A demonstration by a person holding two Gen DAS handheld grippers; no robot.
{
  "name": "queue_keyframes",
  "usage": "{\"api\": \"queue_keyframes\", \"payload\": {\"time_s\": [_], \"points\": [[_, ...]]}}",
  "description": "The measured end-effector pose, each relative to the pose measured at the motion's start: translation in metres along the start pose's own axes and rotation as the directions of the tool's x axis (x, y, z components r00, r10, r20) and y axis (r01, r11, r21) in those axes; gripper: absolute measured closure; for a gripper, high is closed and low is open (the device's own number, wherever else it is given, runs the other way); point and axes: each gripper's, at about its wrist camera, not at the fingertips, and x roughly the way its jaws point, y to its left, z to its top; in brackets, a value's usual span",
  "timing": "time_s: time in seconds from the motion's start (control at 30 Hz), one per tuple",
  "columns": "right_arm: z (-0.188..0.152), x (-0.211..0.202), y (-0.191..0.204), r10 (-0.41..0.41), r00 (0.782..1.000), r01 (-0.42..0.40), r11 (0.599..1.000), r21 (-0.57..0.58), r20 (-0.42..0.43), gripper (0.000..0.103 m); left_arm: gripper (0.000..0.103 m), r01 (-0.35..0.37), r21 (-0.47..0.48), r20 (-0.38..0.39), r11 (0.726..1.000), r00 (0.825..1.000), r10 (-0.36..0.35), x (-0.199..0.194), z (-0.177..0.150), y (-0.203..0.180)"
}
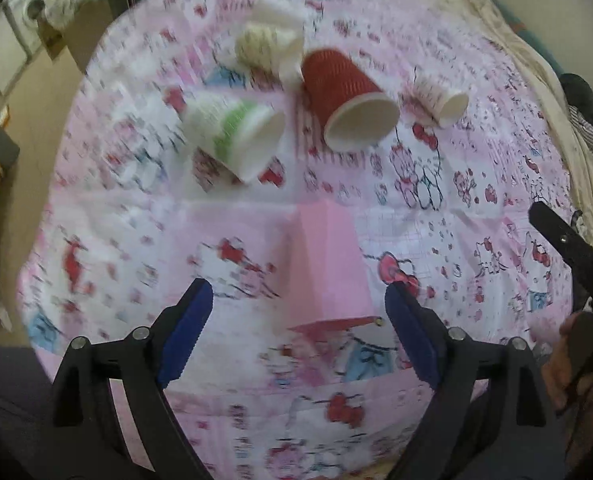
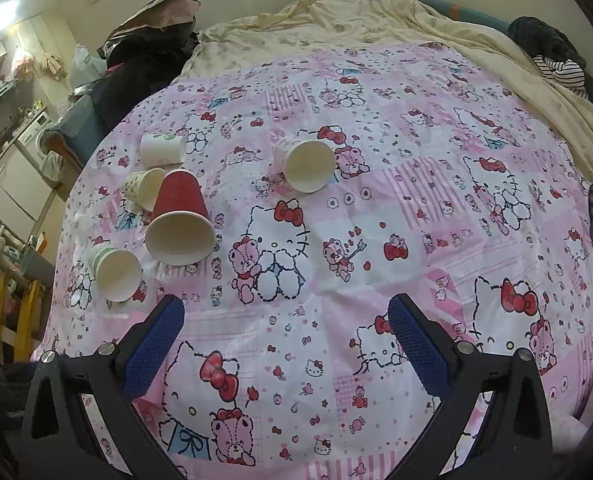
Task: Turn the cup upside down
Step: 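Close the right tool on the pink cup while the left tool releases it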
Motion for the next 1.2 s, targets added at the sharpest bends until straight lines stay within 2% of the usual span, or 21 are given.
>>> {"api": "queue_keyframes", "payload": {"time_s": [0.07, 0.27, 0.4, 0.47, 0.63, 0.77, 0.8, 0.87, 0.93, 1.0, 1.07, 1.1, 1.17, 1.2], "points": [[0.0, 0.0, 0.004, -0.004, 1.0, 0.004, 1.0, -0.014, 0.003, 0.0, 0.017, -0.027, 0.002, 0.057, 1.0, 0.998, 0.027, -0.014, 0.001, 0.01], [-0.002, 0.002, 0.008, -0.023, 1.0, 0.024, 0.999, -0.04, 0.008, 0.0, 0.011, -0.056, -0.035, 0.139, 0.998, 0.988, 0.06, -0.027, 0.007, 0.04], [-0.004, 0.004, 0.01, 0.008, 1.0, -0.008, 0.999, -0.038, -0.002, 0.0, 0.007, -0.066, -0.033, 0.154, 0.997, 0.986, 0.07, -0.027, 0.011, 0.054], [-0.004, 0.005, 0.012, 0.017, 1.0, -0.017, 0.999, -0.047, -0.009, 0.0, 0.007, -0.094, -0.043, 0.162, 0.995, 0.982, 0.1, -0.026, 0.01, 0.058], [-0.008, 0.013, 0.021, -0.039, 0.999, 0.037, 0.996, -0.084, -0.015, 0.0, 0.007, -0.124, -0.079, 0.156, 0.989, 0.978, 0.135, -0.019, 0.012, 0.07], [-0.009, 0.02, 0.029, -0.011, 0.999, 0.008, 0.996, -0.09, -0.043, 0.0, 0.007, -0.174, -0.082, 0.19, 0.981, 0.964, 0.187, -0.017, 0.012, 0.076], [-0.009, 0.023, 0.032, 0.001, 0.998, -0.007, 0.996, -0.091, -0.062, 0.0, 0.007, -0.175, -0.098, 0.184, 0.98, 0.964, 0.191, -0.016, 0.012, 0.078], [-0.009, 0.03, 0.039, 0.079, 0.989, -0.089, 0.993, -0.077, -0.125, 0.0, 0.007, -0.147, -0.128, 0.169, 0.981, 0.971, 0.168, -0.014, 0.012, 0.084], [-0.007, 0.037, 0.047, 0.154, 0.969, -0.169, 0.984, -0.059, -0.193, 0.006, 0.007, -0.132, -0.142, 0.153, 0.981, 0.976, 0.154, -0.012, 0.013, 0.087], [-0.005, 0.046, 0.056, 0.227, 0.936, -0.246, 0.969, -0.037, -0.268, 0.016, 0.007, -0.118, -0.152, 0.142, 0.981, 0.98, 0.14, -0.012, 0.015, 0.088], [-0.001, 0.062, 0.064, 0.305, 0.881, -0.321, 0.947, 0.016, -0.361, 0.021, 0.007, -0.124, -0.155, 0.141, 0.98, 0.979, 0.146, -0.012, 0.016, 0.089], [-0.001, 0.068, 0.066, 0.325, 0.861, -0.336, 0.941, 0.041, -0.392, 0.021, 0.007, -0.13, -0.153, 0.141, 0.98, 0.978, 0.152, -0.012, 0.017, 0.089], [0.0, 0.087, 0.07, 0.382, 0.799, -0.371, 0.921, 0.118, -0.464, 0.026, 0.007, -0.133, -0.154, 0.134, 0.979, 0.979, 0.154, -0.011, 0.017, 0.091], [0.0, 0.095, 0.071, 0.398, 0.776, -0.376, 0.915, 0.149, -0.49, 0.029, 0.007, -0.132, -0.156, 0.13, 0.979, 0.98, 0.153, -0.011, 0.017, 0.092]]}}
